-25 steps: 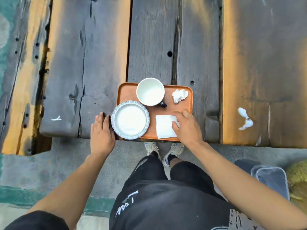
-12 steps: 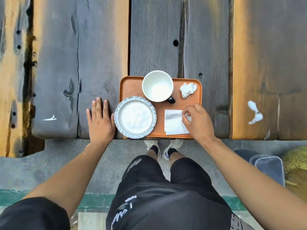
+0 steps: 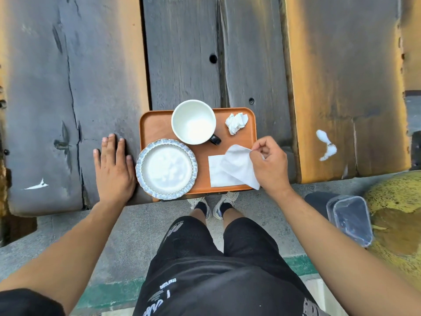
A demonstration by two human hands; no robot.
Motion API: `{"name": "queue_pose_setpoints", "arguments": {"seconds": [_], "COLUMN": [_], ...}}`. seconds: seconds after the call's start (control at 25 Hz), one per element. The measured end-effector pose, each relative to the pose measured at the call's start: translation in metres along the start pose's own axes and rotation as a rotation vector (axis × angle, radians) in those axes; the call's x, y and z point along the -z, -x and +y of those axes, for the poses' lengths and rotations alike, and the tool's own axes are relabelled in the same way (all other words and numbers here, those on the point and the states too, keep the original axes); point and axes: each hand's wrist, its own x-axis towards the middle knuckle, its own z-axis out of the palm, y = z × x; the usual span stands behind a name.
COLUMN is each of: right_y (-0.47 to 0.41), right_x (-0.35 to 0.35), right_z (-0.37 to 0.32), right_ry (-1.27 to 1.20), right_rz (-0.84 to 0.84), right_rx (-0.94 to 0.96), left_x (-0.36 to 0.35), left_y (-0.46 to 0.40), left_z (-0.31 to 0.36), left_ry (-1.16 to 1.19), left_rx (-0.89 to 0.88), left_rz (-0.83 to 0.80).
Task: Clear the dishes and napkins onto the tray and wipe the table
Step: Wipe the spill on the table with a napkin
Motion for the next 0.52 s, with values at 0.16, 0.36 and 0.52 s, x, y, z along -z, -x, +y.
{"name": "queue_pose_setpoints", "arguments": {"seconds": [0.16, 0.36, 0.52], "right_y": [-0.005, -0.006, -0.012], "right_x": [-0.003, 0.0, 0.023], "right_z": [0.005, -0.002, 0.011], "right_ry": [-0.042, -0.153, -0.281], "right_rz": [0.023, 0.053, 0.195], "right_rx": [-0.092, -0.15, -0.246], "left_x": [0.01, 0.045, 0.063], "left_y": [-0.028, -0.108, -0.19], "left_z": [0.0, 0.048, 0.158], "left_ry": [0.102, 0.167, 0.14], "left_rx": [-0.015, -0.189, -0.576], "left_rz": [0.041, 0.128, 0.027]}}
